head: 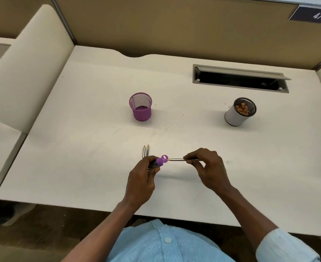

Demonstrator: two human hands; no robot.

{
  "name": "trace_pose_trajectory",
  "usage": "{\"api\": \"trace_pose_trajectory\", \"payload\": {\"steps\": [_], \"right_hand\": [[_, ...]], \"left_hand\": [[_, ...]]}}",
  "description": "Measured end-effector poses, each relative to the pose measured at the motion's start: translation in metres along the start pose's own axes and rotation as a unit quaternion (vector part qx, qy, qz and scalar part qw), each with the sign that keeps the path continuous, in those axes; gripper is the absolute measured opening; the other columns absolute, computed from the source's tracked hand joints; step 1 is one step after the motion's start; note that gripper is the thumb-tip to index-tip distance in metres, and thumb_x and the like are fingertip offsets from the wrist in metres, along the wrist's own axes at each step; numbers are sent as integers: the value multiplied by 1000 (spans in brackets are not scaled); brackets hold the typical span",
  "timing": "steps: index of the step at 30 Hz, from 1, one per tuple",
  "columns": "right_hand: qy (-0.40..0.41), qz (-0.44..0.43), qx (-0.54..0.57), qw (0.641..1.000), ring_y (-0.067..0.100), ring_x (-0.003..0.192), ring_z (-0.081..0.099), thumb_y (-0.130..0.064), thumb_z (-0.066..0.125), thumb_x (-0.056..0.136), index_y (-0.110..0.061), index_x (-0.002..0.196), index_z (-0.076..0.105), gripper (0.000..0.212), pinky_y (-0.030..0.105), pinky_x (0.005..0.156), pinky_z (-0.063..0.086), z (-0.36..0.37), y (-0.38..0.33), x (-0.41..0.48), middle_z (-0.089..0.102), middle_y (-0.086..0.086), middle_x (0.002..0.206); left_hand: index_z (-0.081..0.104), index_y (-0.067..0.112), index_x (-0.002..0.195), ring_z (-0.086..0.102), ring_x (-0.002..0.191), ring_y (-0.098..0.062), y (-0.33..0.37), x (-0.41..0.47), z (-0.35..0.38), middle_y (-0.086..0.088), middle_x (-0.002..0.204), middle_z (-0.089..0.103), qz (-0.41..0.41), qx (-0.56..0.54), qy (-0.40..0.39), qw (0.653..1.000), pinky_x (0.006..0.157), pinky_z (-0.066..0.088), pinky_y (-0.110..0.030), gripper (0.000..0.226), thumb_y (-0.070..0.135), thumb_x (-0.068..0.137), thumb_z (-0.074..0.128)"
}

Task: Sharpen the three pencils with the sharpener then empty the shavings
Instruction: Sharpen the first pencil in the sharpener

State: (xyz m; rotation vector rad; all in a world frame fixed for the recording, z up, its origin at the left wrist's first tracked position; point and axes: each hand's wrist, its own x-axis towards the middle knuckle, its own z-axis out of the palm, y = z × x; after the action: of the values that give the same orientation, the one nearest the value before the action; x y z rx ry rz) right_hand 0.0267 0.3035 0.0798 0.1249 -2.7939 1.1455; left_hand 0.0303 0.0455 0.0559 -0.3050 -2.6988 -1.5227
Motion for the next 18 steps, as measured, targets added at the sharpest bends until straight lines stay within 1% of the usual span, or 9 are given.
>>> {"api": "trace_pose_trajectory", "payload": {"steps": [2, 4, 8, 12, 14, 18], "right_hand": [[-4, -9, -7, 1000, 9, 89, 66, -14, 78, 92, -31, 98, 77, 18, 39, 85, 46, -3, 1, -4, 73, -16, 92], [-2, -10, -15, 1000, 8, 88, 64, -17, 77, 93, -32, 99, 78, 16, 38, 83, 46, -4, 2, -7, 71, -16, 91], [1, -6, -23, 1000, 12, 87, 64, -20, 77, 94, -34, 100, 78, 16, 39, 79, 48, -5, 5, -11, 70, -16, 90], [-14, -22, -33, 999, 14, 84, 62, -27, 72, 94, -36, 102, 79, 14, 40, 72, 51, -7, 6, -10, 69, -16, 91], [-22, -43, -38, 998, 15, 83, 63, -25, 73, 94, -34, 104, 80, 15, 39, 68, 52, -11, 6, -9, 69, -15, 92], [-48, -97, -74, 991, 14, 83, 65, -20, 76, 94, -30, 105, 80, 15, 36, 61, 53, -20, 5, -2, 70, -13, 92]], "left_hand": [[65, 20, 124, 73, 100, -4, 3, 2, 1, 14, 113, 75, 5, 4, -10, 1000, 88, 56, -18, 35, -1, 97, 72], [65, 21, 125, 71, 99, 0, 4, 4, 3, 17, 113, 73, 11, 13, -22, 1000, 88, 56, -17, 37, -1, 96, 74], [66, 18, 126, 72, 100, -6, 6, 5, 8, 12, 115, 75, 28, 25, -36, 999, 88, 60, -27, 37, -1, 95, 74], [64, 18, 126, 72, 99, -12, 8, 7, 10, 9, 114, 74, 54, 50, -56, 996, 82, 61, -36, 37, 1, 95, 73], [63, 19, 126, 73, 99, -13, 9, 9, 9, 9, 114, 74, 60, 59, -65, 994, 81, 62, -38, 38, 1, 94, 74], [63, 21, 126, 72, 100, -12, 9, 11, 6, 8, 116, 73, 82, 81, -94, 989, 80, 62, -36, 37, 6, 95, 73]]}}
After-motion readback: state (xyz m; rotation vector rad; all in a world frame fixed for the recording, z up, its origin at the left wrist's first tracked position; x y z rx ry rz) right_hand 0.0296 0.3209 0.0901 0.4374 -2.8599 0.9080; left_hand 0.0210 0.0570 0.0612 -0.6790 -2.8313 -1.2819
